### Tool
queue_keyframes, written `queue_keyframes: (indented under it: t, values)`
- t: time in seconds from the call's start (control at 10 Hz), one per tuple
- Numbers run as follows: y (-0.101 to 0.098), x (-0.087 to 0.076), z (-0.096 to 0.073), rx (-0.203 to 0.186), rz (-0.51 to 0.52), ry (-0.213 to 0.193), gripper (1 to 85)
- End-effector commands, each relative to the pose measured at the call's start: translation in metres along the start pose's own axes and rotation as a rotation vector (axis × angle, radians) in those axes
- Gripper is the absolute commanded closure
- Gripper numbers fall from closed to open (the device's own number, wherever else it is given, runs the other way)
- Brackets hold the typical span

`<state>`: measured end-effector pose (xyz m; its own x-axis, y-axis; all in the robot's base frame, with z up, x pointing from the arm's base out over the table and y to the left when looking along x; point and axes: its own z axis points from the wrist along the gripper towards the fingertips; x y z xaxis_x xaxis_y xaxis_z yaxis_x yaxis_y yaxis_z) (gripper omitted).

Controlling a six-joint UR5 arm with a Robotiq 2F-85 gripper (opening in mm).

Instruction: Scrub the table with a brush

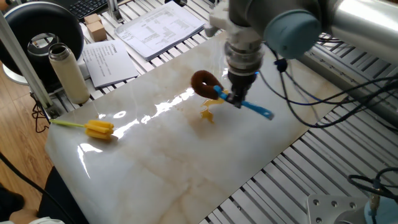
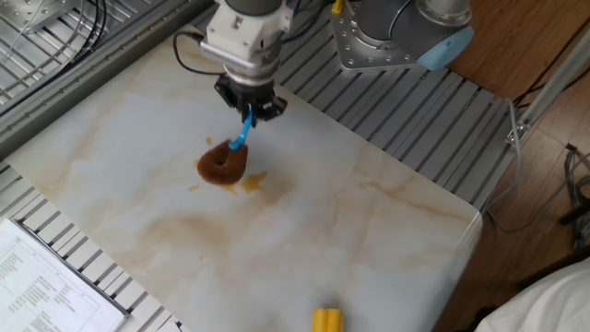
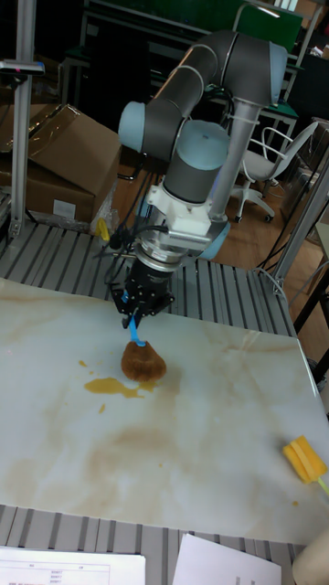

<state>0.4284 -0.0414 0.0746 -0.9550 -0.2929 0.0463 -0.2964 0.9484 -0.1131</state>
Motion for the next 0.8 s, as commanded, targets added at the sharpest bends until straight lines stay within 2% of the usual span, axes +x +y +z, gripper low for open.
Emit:
queue_keyframes:
  t: [0.0,0.2,0.3,0.4,0.5,0.6,0.7]
  values:
    - [-0.007,0.019,-0.001,-0.007,-0.059,0.022,84.3]
    - [-0.007,0.021,0.000,-0.012,-0.147,0.028,84.3]
    - [-0.008,0.020,0.004,-0.002,-0.181,0.031,84.3]
    - [-0.010,0.026,-0.003,0.010,-0.165,0.043,84.3]
    - [-0.009,0.035,-0.019,0.007,-0.140,0.048,84.3]
    - [-0.007,0.051,-0.034,-0.029,-0.118,0.054,84.3]
    - [-0.009,0.054,-0.034,-0.022,-0.136,0.067,84.3]
